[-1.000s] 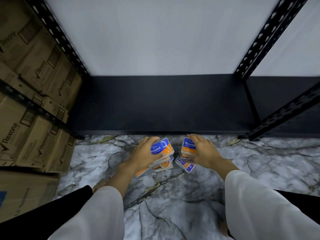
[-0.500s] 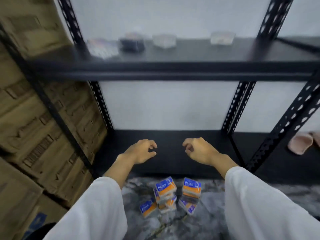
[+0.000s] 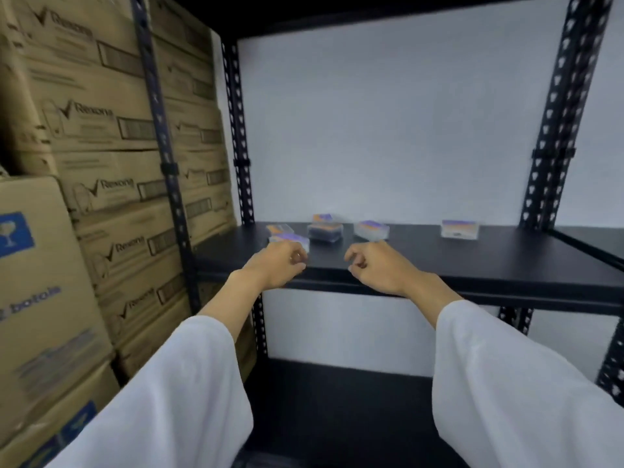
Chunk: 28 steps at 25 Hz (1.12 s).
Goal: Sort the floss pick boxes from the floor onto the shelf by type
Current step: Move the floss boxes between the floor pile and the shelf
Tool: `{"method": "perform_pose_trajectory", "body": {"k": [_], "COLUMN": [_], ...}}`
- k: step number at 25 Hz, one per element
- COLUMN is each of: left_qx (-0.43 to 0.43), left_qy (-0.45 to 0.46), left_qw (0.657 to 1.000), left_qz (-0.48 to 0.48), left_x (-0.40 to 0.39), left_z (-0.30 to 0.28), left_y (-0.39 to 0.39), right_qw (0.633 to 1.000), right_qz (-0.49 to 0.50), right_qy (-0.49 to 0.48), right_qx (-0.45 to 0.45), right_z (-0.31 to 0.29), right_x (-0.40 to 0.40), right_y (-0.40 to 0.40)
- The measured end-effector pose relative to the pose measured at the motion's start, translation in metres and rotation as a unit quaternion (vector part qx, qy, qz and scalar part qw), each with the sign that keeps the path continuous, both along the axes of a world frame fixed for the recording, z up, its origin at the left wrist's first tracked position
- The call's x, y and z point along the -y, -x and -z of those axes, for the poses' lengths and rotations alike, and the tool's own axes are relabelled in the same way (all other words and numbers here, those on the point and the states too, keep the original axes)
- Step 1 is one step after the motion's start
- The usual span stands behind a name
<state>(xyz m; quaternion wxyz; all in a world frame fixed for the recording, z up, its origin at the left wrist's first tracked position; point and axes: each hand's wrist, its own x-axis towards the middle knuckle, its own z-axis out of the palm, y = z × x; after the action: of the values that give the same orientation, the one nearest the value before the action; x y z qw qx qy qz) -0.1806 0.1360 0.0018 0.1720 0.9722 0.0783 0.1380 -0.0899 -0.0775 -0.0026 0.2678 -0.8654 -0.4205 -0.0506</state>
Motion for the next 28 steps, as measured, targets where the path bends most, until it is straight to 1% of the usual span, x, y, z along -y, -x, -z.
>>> {"method": "perform_pose_trajectory", "body": {"k": [4, 6, 8, 9, 10, 12, 14, 15, 17, 19, 21, 24, 26, 28], "left_qx": [0.027, 0.023, -0.011, -0.03, -0.054, -0.113, -0.174, -0.193, -0.203, -0.205, -0.188, -0.122, -0.09, -0.054], "left_qy": [-0.037, -0.048, -0.053, -0.067, -0.1, -0.181, -0.252, -0.275, -0.291, -0.282, -0.233, -0.135, -0.081, -0.051], "left_qw": [0.999, 0.998, 0.999, 0.997, 0.994, 0.977, 0.952, 0.941, 0.934, 0.936, 0.952, 0.981, 0.991, 0.997], "left_qz": [-0.018, -0.012, 0.0, 0.005, 0.004, 0.008, 0.019, 0.027, 0.042, 0.051, 0.057, 0.061, 0.05, 0.032], "left_x": [-0.035, -0.054, -0.073, -0.083, -0.091, -0.101, -0.1, -0.099, -0.102, -0.107, -0.114, -0.116, -0.111, -0.101], "left_z": [-0.018, -0.021, -0.025, -0.026, -0.027, -0.027, -0.027, -0.027, -0.025, -0.026, -0.028, -0.028, -0.023, -0.016], "left_y": [-0.021, -0.041, -0.064, -0.076, -0.087, -0.108, -0.121, -0.127, -0.136, -0.138, -0.135, -0.123, -0.108, -0.088], "right_qw": [1.0, 1.0, 0.999, 0.998, 0.998, 0.997, 0.995, 0.994, 0.991, 0.992, 0.993, 0.996, 0.997, 0.997], "right_qz": [0.003, 0.014, 0.027, 0.035, 0.042, 0.049, 0.058, 0.067, 0.088, 0.099, 0.097, 0.086, 0.074, 0.068], "right_qy": [0.004, 0.011, 0.01, 0.006, 0.003, 0.009, 0.023, 0.026, 0.038, 0.056, 0.05, 0.017, 0.009, -0.011], "right_qx": [0.01, 0.023, 0.039, 0.045, 0.051, 0.06, 0.074, 0.082, 0.088, 0.059, 0.035, 0.02, 0.022, 0.029], "right_z": [-0.016, -0.015, -0.011, -0.008, -0.006, 0.0, 0.007, 0.01, 0.015, 0.02, 0.023, 0.019, 0.015, 0.009], "right_x": [-0.036, -0.055, -0.073, -0.083, -0.094, -0.118, -0.139, -0.147, -0.158, -0.162, -0.16, -0.147, -0.133, -0.115], "right_y": [-0.033, -0.059, -0.088, -0.102, -0.114, -0.139, -0.158, -0.168, -0.183, -0.189, -0.188, -0.172, -0.153, -0.133]}}
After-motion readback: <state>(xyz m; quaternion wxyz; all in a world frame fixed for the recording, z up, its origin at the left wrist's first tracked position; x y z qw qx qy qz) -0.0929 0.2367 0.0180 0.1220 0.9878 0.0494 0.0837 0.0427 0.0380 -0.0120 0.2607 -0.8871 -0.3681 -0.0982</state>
